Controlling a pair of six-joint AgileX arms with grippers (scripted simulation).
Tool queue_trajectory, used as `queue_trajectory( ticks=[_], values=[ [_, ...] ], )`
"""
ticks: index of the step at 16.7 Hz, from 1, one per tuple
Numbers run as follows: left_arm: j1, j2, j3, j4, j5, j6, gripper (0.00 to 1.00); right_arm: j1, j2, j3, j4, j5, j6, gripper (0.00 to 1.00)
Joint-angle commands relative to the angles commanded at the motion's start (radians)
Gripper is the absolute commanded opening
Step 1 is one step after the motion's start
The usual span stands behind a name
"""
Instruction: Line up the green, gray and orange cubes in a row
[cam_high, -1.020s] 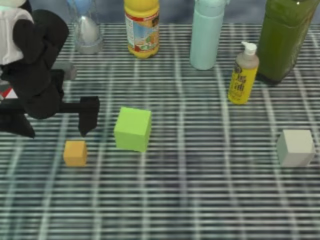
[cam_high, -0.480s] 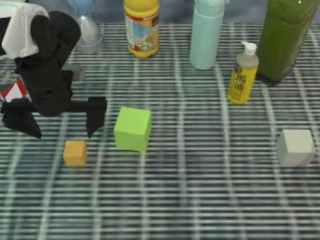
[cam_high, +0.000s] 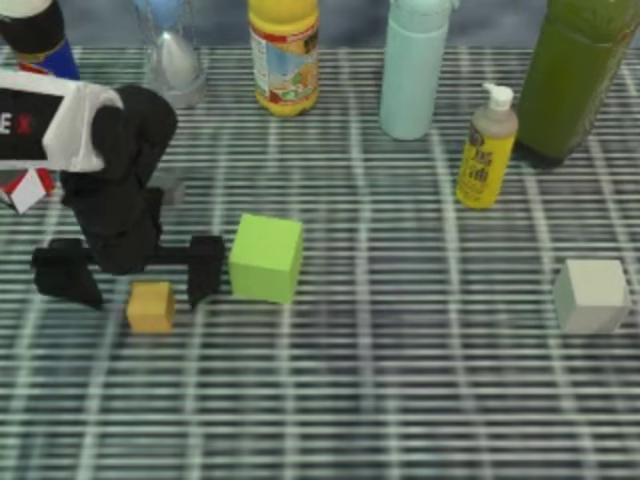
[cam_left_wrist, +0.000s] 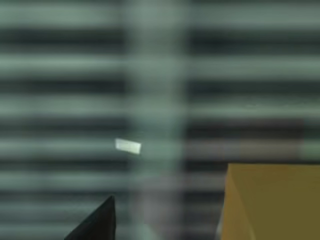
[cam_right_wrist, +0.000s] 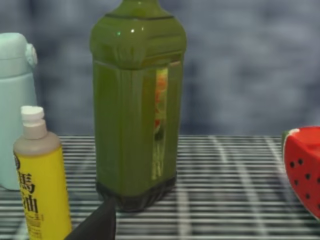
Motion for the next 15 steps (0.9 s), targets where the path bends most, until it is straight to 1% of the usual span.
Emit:
queue_trajectory(
  ticks=[3, 7, 15],
  values=[
    [-0.001, 0.041, -0.04, 0.074, 0.0, 0.0, 1.0, 0.0, 0.0, 0.0, 0.0, 0.0, 0.0, 1.0],
    [-0.001, 0.044, -0.042, 0.078, 0.0, 0.0, 1.0, 0.0, 0.0, 0.0, 0.0, 0.0, 0.0, 1.0],
    [-0.001, 0.044, -0.042, 0.078, 0.0, 0.0, 0.4, 0.0, 0.0, 0.0, 0.0, 0.0, 0.0, 1.0]
  ],
)
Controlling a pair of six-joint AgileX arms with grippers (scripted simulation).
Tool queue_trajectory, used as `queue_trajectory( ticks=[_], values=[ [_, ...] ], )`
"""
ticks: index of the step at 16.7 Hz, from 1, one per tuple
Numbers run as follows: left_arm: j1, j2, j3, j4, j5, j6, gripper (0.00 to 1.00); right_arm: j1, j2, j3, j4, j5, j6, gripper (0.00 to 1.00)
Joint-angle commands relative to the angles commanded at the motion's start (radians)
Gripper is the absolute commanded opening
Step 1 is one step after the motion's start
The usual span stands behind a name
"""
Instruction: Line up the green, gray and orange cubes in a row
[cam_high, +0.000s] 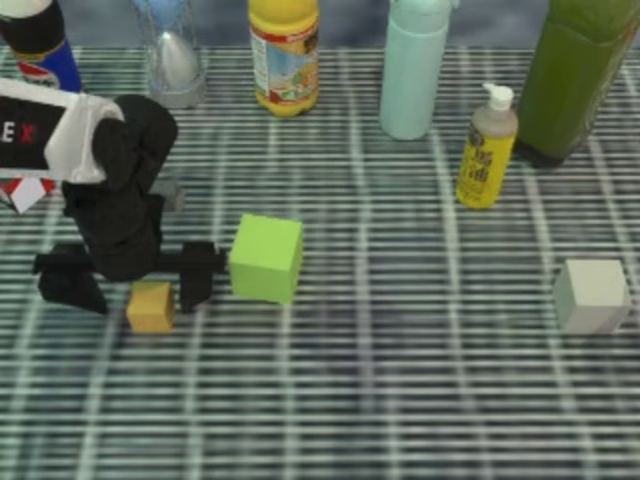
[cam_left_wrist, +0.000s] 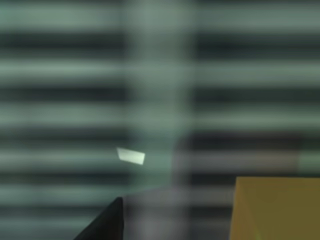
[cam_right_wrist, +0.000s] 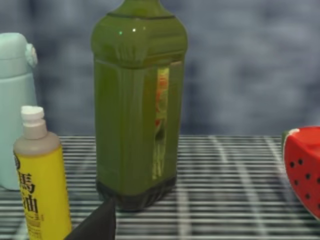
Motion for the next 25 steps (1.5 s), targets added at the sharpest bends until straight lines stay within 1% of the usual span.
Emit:
queue_trajectory(
  ticks=[5, 6, 13, 14, 16, 22, 25],
  values=[
    [0.0, 0.0, 0.0, 0.0, 0.0, 0.0, 0.02, 0.0, 0.0, 0.0, 0.0, 0.0, 0.0, 1.0],
    [0.0, 0.0, 0.0, 0.0, 0.0, 0.0, 0.0, 0.0, 0.0, 0.0, 0.0, 0.0, 0.0, 1.0],
    [0.0, 0.0, 0.0, 0.0, 0.0, 0.0, 0.0, 0.0, 0.0, 0.0, 0.0, 0.0, 0.0, 1.0],
    [0.002, -0.043, 0.015, -0.021, -0.01, 0.007, 0.0, 0.0, 0.0, 0.0, 0.0, 0.0, 0.0, 1.0],
    [0.002, -0.049, 0.027, -0.039, -0.01, 0.007, 0.0, 0.0, 0.0, 0.0, 0.0, 0.0, 0.0, 1.0],
    [0.018, -0.137, 0.134, -0.245, -0.011, 0.003, 0.0, 0.0, 0.0, 0.0, 0.0, 0.0, 0.0, 1.0],
    [0.02, -0.16, 0.154, -0.277, -0.011, 0.004, 0.0, 0.0, 0.0, 0.0, 0.0, 0.0, 0.0, 1.0]
  ],
)
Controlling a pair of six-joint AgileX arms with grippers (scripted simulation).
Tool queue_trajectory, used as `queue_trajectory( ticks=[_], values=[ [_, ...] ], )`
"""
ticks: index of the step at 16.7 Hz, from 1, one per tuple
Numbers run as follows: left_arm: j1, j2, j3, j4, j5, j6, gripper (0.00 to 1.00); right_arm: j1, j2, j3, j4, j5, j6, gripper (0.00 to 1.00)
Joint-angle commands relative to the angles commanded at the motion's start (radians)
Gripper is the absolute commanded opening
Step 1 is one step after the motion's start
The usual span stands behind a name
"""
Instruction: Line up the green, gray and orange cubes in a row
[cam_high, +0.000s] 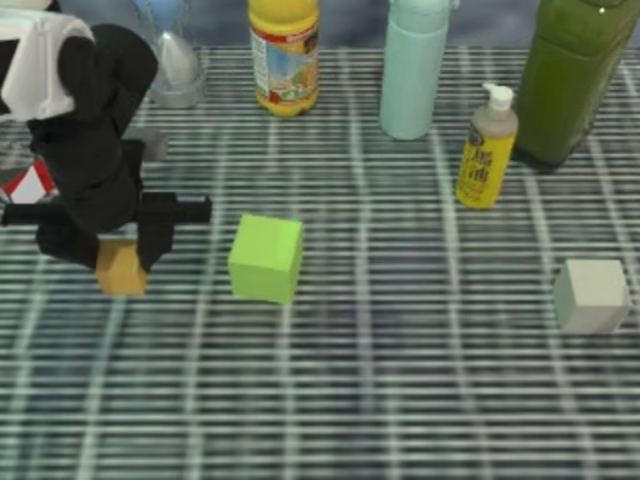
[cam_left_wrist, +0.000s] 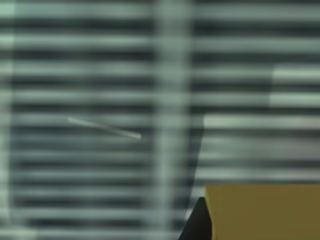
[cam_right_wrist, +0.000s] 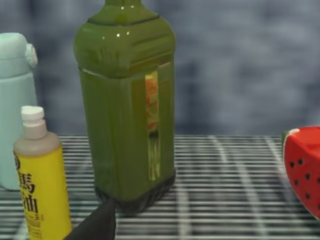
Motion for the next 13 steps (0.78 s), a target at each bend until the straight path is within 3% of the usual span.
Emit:
queue_trajectory(
  ticks=[4, 6, 9, 13],
  values=[
    [-0.02, 0.015, 0.012, -0.006, -0.001, -0.013, 0.0, 0.0, 0.0, 0.0, 0.0, 0.0, 0.0, 1.0],
    [-0.077, 0.054, 0.069, -0.034, -0.002, -0.07, 0.0, 0.0, 0.0, 0.0, 0.0, 0.0, 0.0, 1.0],
    [-0.228, 0.142, 0.215, -0.1, -0.006, -0.223, 0.0, 0.0, 0.0, 0.0, 0.0, 0.0, 0.0, 1.0],
    [-0.492, 0.271, 0.438, -0.204, -0.01, -0.489, 0.0, 0.0, 0.0, 0.0, 0.0, 0.0, 0.0, 1.0]
  ],
)
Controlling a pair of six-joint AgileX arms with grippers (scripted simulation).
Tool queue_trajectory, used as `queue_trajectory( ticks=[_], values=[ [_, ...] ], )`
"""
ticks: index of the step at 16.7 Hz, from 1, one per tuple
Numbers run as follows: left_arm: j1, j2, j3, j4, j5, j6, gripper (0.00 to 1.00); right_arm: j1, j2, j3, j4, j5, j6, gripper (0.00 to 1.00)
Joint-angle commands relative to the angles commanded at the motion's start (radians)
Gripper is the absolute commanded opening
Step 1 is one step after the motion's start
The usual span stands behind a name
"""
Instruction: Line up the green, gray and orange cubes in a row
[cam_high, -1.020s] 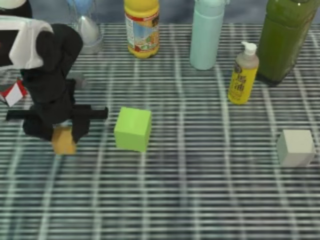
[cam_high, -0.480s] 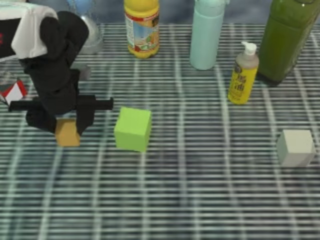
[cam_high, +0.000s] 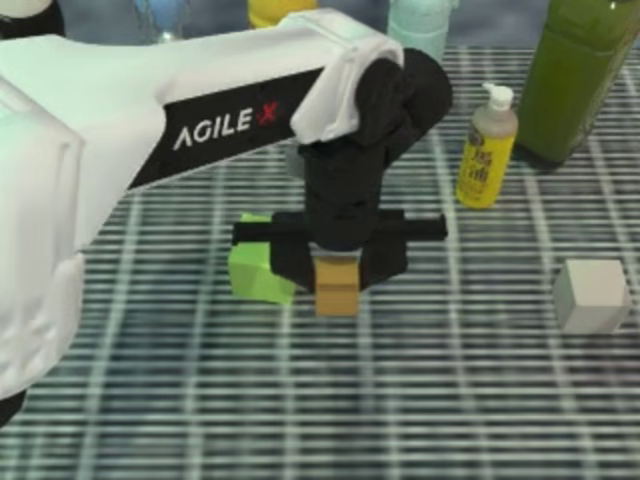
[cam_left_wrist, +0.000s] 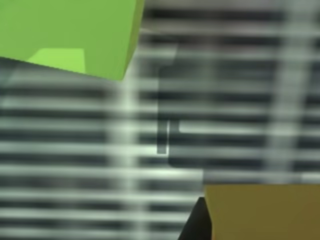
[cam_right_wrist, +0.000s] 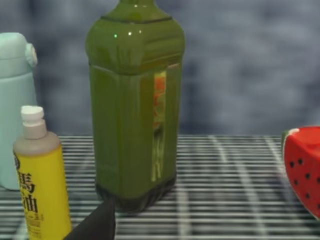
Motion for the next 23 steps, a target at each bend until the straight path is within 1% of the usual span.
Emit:
queue_trajectory(
  ticks=[3, 5, 6, 12, 18, 20, 23],
  values=[
    [-0.166, 0.072, 0.139, -0.06, -0.003, -0.166, 0.0, 0.0, 0.0, 0.0, 0.0, 0.0, 0.0, 1.0],
    [-0.23, 0.098, 0.201, -0.083, -0.006, -0.23, 0.0, 0.0, 0.0, 0.0, 0.0, 0.0, 0.0, 1.0],
    [-0.245, 0.104, 0.216, -0.089, -0.007, -0.246, 0.0, 0.0, 0.0, 0.0, 0.0, 0.0, 0.0, 1.0],
    [-0.248, 0.104, 0.203, -0.07, -0.006, -0.248, 0.0, 0.0, 0.0, 0.0, 0.0, 0.0, 0.0, 1.0],
    [-0.25, 0.145, 0.05, 0.126, -0.006, -0.251, 0.0, 0.0, 0.0, 0.0, 0.0, 0.0, 0.0, 1.0],
    [-0.252, 0.153, 0.024, 0.155, -0.007, -0.252, 0.0, 0.0, 0.0, 0.0, 0.0, 0.0, 0.0, 1.0],
    [-0.252, 0.154, 0.023, 0.156, -0.007, -0.252, 0.0, 0.0, 0.0, 0.0, 0.0, 0.0, 0.0, 1.0]
  ],
)
